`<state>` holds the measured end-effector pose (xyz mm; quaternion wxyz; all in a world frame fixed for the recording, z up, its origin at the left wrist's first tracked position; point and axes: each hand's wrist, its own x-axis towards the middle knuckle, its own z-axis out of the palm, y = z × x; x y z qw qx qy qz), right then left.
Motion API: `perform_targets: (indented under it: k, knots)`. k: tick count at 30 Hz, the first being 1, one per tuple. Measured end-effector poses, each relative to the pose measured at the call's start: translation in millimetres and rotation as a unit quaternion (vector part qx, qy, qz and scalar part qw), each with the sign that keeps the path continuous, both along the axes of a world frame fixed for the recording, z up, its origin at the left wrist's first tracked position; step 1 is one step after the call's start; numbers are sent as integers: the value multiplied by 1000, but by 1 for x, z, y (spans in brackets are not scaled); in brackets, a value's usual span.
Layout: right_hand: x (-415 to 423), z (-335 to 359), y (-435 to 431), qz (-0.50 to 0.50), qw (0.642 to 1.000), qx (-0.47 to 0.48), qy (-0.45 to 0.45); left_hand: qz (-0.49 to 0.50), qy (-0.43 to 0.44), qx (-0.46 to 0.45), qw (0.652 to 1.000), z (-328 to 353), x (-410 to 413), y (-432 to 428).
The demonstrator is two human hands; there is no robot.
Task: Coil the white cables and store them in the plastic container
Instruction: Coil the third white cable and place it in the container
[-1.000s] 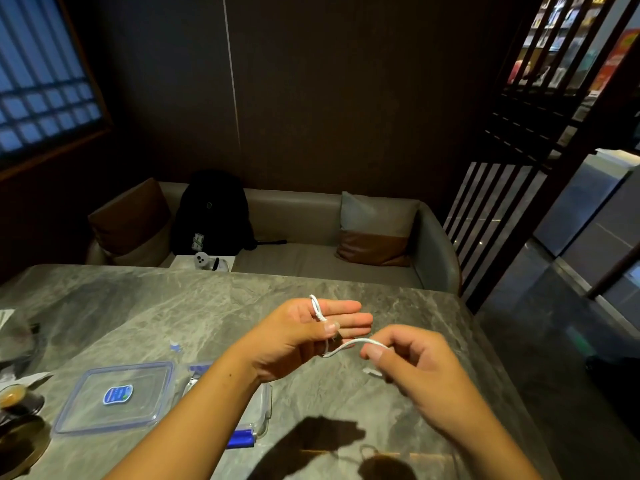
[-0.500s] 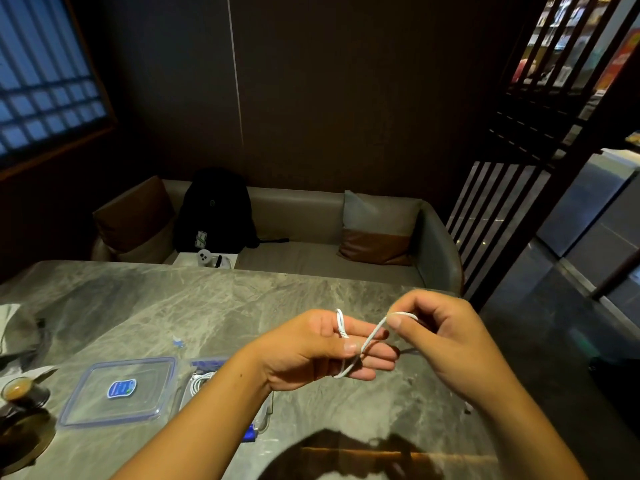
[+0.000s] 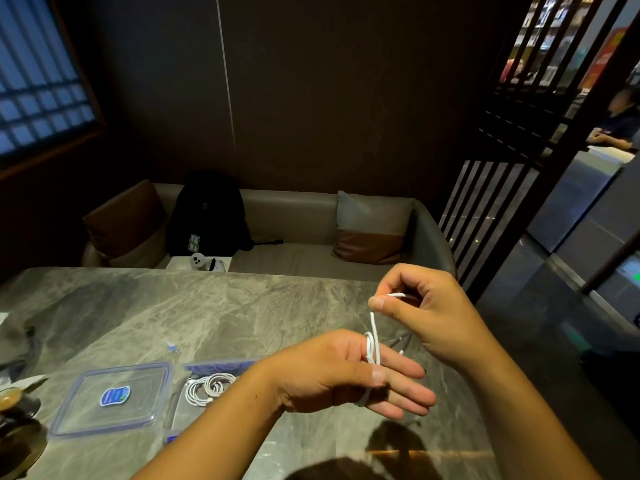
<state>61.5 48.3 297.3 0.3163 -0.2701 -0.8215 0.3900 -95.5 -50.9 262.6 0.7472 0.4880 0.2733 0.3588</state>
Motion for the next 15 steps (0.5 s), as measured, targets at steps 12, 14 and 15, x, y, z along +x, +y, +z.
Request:
perform_targets:
  k: [12, 14, 15]
  knots:
    - [1, -3, 10, -1, 997, -56, 53, -14, -8, 35, 999, 10, 5, 1]
    - [3, -3, 10, -3, 997, -62, 53, -30, -30, 31, 999, 10, 6, -2]
    - [3, -5, 9, -6, 996, -65, 55, -35, -37, 32, 998, 10, 6, -3]
